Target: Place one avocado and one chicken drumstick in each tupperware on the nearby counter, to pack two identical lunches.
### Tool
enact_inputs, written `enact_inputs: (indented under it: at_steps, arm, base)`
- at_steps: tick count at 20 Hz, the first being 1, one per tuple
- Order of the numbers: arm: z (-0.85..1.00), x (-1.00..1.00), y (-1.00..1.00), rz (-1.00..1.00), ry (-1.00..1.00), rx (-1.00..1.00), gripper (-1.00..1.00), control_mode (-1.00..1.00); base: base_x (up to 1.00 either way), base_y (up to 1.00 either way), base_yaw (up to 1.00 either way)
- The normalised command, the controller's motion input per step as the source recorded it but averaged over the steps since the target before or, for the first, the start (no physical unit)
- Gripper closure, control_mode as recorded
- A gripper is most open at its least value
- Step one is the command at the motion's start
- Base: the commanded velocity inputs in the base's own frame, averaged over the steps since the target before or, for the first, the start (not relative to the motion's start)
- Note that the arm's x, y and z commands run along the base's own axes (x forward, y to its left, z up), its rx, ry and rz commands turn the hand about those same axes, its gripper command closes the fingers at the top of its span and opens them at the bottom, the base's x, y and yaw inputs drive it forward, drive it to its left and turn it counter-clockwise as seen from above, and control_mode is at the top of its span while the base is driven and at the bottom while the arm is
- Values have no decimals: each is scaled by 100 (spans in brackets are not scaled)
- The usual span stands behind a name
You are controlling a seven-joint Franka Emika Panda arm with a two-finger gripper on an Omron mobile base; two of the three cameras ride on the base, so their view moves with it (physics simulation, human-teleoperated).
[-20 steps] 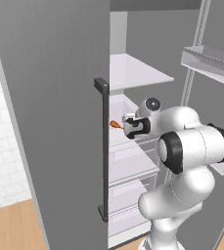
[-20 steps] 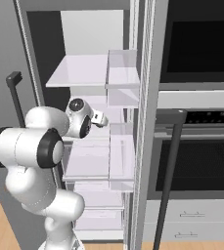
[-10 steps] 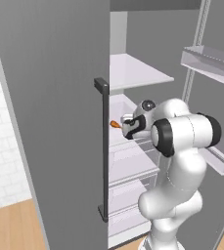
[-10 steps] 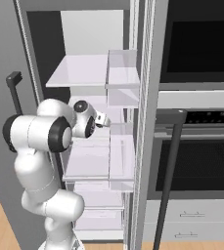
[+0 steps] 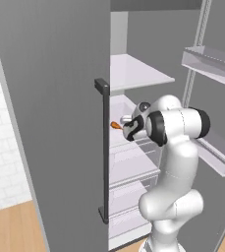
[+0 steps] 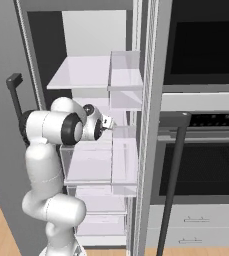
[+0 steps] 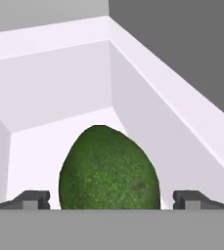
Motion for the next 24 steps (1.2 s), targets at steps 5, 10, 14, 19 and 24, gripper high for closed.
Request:
enact_inputs:
  at_steps: [5,10,14,19,24]
  arm:
    - [-37,49,0,-4,0,0,-100,-100]
    - [-46,40,8,-2,2,-1,100,-100]
    - [-18,-21,12,0,4,0,100,-100]
    - [24,-89,3,0,0,0,100,-100]
    - [45,-100,0,0,-3,0,100,-100]
  base:
    - [0,0,0]
    - [0,0,0]
    - [0,0,0]
    - [0,0,0]
    - [0,0,0]
